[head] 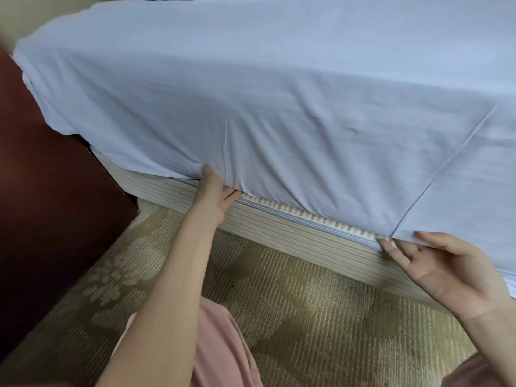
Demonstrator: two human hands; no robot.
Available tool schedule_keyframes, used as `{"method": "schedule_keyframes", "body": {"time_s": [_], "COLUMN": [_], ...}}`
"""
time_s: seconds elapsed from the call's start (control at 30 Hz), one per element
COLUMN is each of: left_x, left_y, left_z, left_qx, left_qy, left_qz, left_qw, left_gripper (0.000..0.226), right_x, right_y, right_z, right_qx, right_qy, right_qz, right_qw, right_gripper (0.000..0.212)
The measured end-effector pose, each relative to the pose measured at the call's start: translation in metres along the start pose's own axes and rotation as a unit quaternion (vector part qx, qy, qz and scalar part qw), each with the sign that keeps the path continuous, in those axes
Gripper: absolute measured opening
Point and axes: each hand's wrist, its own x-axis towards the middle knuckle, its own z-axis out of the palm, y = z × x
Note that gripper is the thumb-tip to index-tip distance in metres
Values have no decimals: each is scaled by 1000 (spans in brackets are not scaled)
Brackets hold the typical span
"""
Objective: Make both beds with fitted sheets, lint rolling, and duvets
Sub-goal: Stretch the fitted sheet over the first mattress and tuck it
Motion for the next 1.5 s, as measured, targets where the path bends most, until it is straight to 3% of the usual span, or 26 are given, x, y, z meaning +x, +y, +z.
{"method": "schedule_keyframes", "body": {"time_s": [0.07,0.13,0.27,0.33,0.43,0.47,0.57,0.63,0.7,0.8,0.87,1.07,1.17,1.3,1.43,1.5], "left_x": [8,14,8,2,-17,-29,-72,-103,-135,-170,-177,-197,-216,-237,-253,-263], "left_y": [0,-2,-3,-3,-16,-24,-54,-75,-95,-121,-138,-178,-195,-216,-251,-265], "left_z": [-1,1,5,5,14,23,52,74,92,112,123,168,194,223,245,256], "left_qx": [64,81,60,7,-102,-102,-99,-76,-53,-8,0,-54,-50,-64,-102,-135], "left_qy": [48,102,258,265,152,121,44,-35,-150,-292,-317,-283,-238,-133,-89,-74], "left_qz": [14,54,181,155,11,-17,-76,-143,-240,-360,-374,-358,-304,-230,-169,-154], "left_qw": [997,990,947,952,983,987,991,986,958,886,872,888,921,962,976,976], "left_gripper": [42,38,31,23,22,22,20,26,24,20,21,28,24,20,29,29], "right_x": [-4,-6,-19,-26,-36,-39,-43,-48,-51,-55,-65,-121,-143,-153,-172,-184], "right_y": [-1,-7,-21,-26,-31,-32,-35,-35,-35,-39,-48,-131,-175,-196,-216,-219], "right_z": [9,4,9,14,28,32,41,39,37,35,23,-70,-116,-152,-166,-177], "right_qx": [-34,-39,-89,-135,-146,-126,-63,-5,21,52,95,127,126,150,124,52], "right_qy": [1,63,130,125,158,187,328,392,453,512,521,598,587,555,468,413], "right_qz": [24,69,154,182,175,166,109,73,33,-31,-43,-149,-164,-100,-19,8], "right_qw": [999,995,975,966,961,960,936,917,891,857,847,777,783,812,875,909], "right_gripper": [38,50,67,80,76,69,22,21,13,19,20,20,28,23,21,17]}}
